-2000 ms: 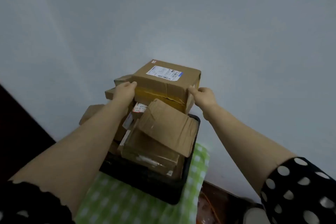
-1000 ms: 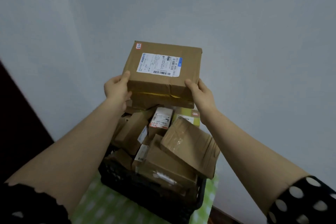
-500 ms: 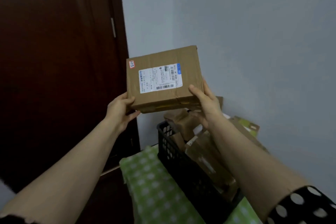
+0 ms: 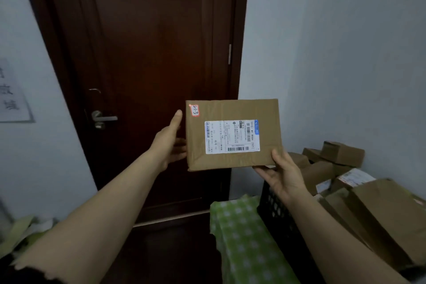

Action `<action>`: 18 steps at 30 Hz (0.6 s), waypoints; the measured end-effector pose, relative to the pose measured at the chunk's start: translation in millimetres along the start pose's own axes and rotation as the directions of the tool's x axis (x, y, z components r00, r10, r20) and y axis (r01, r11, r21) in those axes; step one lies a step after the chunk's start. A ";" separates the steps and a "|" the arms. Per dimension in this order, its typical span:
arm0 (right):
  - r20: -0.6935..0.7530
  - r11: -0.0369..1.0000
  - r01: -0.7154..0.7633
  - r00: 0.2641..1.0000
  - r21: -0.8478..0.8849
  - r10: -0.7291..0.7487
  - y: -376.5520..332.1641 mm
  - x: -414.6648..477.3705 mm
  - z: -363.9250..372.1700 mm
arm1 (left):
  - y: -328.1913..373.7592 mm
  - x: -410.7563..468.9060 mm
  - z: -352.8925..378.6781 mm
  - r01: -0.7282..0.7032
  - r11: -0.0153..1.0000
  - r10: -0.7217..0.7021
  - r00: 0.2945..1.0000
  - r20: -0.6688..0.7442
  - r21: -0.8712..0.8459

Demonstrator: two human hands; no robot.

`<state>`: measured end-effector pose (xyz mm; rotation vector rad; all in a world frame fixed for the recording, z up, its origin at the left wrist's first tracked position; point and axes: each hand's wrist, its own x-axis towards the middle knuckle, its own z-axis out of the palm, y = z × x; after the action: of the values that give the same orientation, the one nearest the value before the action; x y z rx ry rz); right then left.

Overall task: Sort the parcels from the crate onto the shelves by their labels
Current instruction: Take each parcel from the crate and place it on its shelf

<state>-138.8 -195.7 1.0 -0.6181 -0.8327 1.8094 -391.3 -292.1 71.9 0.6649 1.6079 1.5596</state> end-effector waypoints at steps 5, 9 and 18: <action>0.017 0.997 -0.025 1.000 -0.068 0.026 13.3 -1.4 16.8 | 15.9 -3.2 -38.8 0.167 0.983 -0.174 0.978 0.114 0.071; 0.062 0.990 -0.022 0.998 -0.140 0.031 13.7 2.3 32.7 | 15.9 -1.9 -59.1 0.202 0.978 -0.207 0.970 0.129 0.055; 0.067 0.984 -0.021 0.997 -0.178 0.034 19.9 14.3 52.1 | 9.4 3.2 -83.1 -0.027 0.999 0.028 0.997 -0.073 0.017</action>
<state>-193.6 -200.9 17.8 -0.6855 -1.0451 1.8032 -462.4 -336.1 75.4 0.6471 1.6734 1.6094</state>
